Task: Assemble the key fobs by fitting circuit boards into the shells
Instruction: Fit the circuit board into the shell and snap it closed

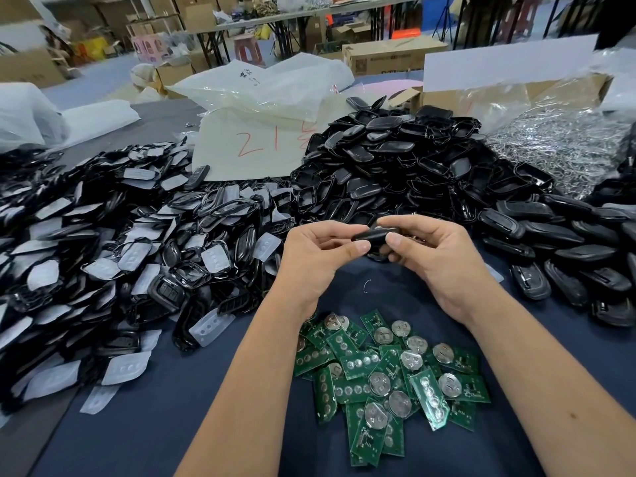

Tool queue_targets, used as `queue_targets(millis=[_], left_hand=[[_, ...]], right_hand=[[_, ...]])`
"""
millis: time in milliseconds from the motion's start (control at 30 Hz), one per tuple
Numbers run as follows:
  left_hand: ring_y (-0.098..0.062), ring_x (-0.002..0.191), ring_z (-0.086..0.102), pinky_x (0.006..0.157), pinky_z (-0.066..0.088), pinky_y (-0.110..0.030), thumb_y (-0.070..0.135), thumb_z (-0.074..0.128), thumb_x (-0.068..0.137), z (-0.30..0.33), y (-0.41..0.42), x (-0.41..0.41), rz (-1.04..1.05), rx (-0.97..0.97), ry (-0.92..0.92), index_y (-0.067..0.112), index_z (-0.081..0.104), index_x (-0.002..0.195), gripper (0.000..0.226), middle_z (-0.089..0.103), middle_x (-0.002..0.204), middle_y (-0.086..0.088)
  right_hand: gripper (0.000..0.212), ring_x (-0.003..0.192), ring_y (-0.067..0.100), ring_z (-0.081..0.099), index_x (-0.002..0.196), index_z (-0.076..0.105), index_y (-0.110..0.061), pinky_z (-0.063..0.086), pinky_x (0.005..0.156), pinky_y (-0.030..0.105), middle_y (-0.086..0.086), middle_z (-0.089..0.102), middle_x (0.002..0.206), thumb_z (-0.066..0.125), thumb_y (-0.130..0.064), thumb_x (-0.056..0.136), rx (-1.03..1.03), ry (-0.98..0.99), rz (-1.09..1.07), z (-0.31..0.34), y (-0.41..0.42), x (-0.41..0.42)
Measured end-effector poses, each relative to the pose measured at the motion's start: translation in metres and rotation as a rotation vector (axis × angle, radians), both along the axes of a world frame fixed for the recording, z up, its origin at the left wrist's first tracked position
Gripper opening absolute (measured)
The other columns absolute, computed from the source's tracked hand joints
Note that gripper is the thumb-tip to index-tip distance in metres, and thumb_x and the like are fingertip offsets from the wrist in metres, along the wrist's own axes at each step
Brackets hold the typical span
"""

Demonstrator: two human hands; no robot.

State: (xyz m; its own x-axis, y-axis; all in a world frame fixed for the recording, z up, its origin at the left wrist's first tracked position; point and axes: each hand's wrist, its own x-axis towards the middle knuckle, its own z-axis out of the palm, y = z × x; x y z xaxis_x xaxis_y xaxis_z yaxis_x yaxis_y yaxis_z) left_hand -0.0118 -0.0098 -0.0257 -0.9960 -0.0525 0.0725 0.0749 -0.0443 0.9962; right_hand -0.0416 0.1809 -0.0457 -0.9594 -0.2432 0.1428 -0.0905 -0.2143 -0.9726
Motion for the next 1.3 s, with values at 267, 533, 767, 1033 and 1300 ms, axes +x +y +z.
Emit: queue_targets(millis=[267, 533, 767, 1033, 1300], left_hand=[[-0.04, 0.105, 0.072, 0.098, 0.059, -0.045, -0.005, 0.079, 0.083, 0.0, -0.001, 0.0, -0.028, -0.026, 0.059, 0.015, 0.082, 0.096, 0.024, 0.078, 0.101, -0.02], [-0.026, 0.097, 0.075, 0.091, 0.06, -0.034, -0.008, 0.078, 0.083, 0.0, -0.006, -0.003, -0.018, -0.179, 0.104, 0.016, 0.081, 0.096, 0.027, 0.08, 0.096, -0.011], [-0.006, 0.088, 0.071, 0.081, 0.058, -0.022, 0.0, 0.087, 0.072, -0.006, 0.004, -0.002, 0.12, -0.54, 0.28, 0.021, 0.077, 0.09, 0.03, 0.075, 0.089, 0.012], [-0.004, 0.081, 0.074, 0.079, 0.06, -0.022, 0.0, 0.087, 0.073, -0.006, 0.006, 0.0, 0.129, -0.524, 0.28, 0.026, 0.059, 0.103, 0.049, 0.076, 0.082, 0.009], [-0.025, 0.08, 0.072, 0.08, 0.064, -0.043, -0.005, 0.085, 0.077, -0.006, 0.012, -0.002, 0.078, 0.079, -0.011, 0.01, 0.067, 0.106, 0.037, 0.068, 0.083, -0.011]], right_hand=[[0.022, 0.088, 0.021, 0.074, 0.104, 0.082, -0.015, 0.06, 0.081, 0.026, 0.016, 0.079, 0.099, 0.081, -0.003, 0.084, 0.036, 0.091, -0.026, 0.003, 0.001, 0.003], [0.024, 0.084, 0.02, 0.075, 0.093, 0.08, -0.017, 0.06, 0.079, 0.033, 0.004, 0.077, 0.089, 0.085, 0.002, 0.08, 0.192, 0.257, -0.086, 0.001, 0.0, 0.0], [0.021, 0.081, 0.019, 0.067, 0.089, 0.078, -0.011, 0.053, 0.072, 0.034, -0.002, 0.065, 0.087, 0.09, 0.0, 0.076, 0.375, 0.394, -0.118, 0.0, -0.005, 0.001], [0.024, 0.089, 0.017, 0.071, 0.104, 0.077, -0.019, 0.058, 0.081, 0.04, -0.003, 0.072, 0.093, 0.086, -0.008, 0.084, 0.383, 0.371, -0.144, -0.001, -0.005, 0.002], [0.018, 0.06, 0.014, 0.056, 0.099, 0.078, -0.019, 0.048, 0.058, 0.026, 0.003, 0.065, 0.067, 0.062, -0.026, 0.105, 0.229, 0.12, -0.137, -0.003, -0.008, 0.001]])
